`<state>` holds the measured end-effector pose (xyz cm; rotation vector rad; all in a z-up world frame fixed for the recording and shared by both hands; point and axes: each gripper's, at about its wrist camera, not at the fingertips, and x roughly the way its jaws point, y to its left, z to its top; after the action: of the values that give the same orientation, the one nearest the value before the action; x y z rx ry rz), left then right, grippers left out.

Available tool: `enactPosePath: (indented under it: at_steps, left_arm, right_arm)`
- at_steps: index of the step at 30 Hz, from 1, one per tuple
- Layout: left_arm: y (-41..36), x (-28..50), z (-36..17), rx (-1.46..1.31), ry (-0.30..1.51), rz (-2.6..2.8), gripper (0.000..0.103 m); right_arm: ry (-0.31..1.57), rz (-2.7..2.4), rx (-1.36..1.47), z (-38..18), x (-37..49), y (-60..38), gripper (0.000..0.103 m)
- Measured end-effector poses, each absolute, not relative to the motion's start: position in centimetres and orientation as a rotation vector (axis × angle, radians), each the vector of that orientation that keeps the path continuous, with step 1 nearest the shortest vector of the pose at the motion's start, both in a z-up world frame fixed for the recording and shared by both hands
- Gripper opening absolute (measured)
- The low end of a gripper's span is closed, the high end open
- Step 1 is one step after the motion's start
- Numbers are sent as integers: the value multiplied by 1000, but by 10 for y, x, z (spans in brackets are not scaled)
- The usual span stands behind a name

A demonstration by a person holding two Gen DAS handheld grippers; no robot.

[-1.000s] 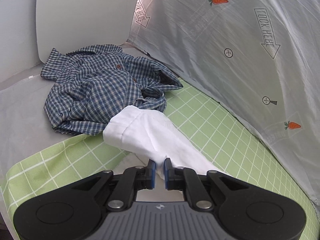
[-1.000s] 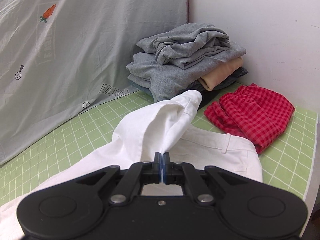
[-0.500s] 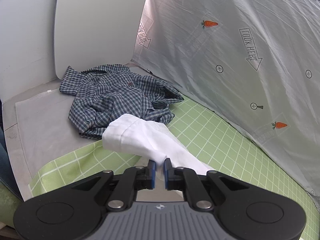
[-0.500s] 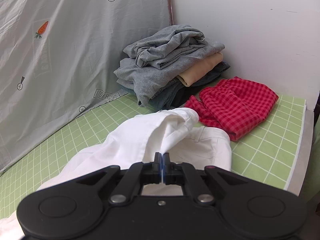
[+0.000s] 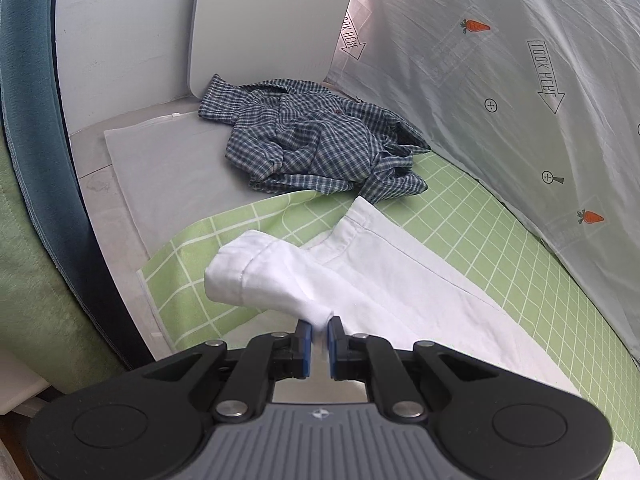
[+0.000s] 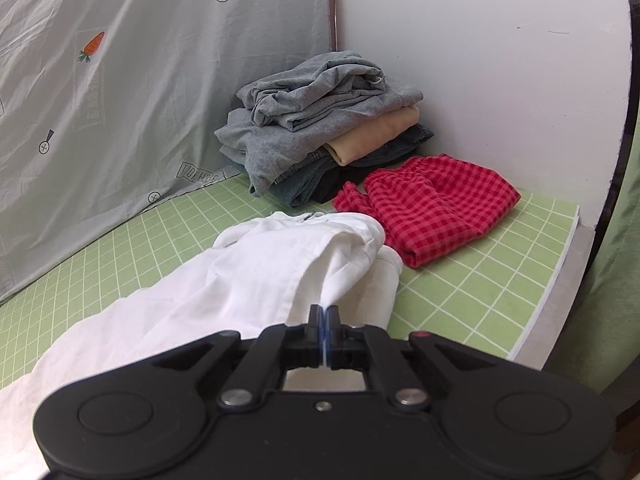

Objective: Fold clothes

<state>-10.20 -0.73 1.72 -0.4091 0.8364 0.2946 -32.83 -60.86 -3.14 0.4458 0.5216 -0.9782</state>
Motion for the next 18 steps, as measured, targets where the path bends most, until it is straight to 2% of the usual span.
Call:
enactPosePath:
  at_steps: [7, 9, 12, 13, 15, 16, 18]
  left_arm:
    - [5, -127, -10, -418, 918, 339, 11]
    - [5, -128, -17, -405, 941, 353, 18]
    - [2, -130, -22, -368, 960, 363, 22]
    - [1, -130, -22, -358, 962, 370, 25]
    - [-1, -128, -20, -336, 966, 394, 40]
    - [-3, -126, -17, -322, 960, 400, 43]
    - [-6, -124, -12, -295, 945, 408, 59]
  right_arm:
    - [615, -985, 449, -53, -343, -604, 1]
    - [661, -978, 462, -63, -344, -605, 1]
    - [717, -967, 475, -74, -345, -608, 2]
    - [730, -962, 477, -76, -345, -609, 2]
    - [736, -954, 484, -76, -345, -611, 3]
    - [736, -954, 489, -76, -345, -612, 4]
    - [721, -956, 513, -74, -346, -613, 9]
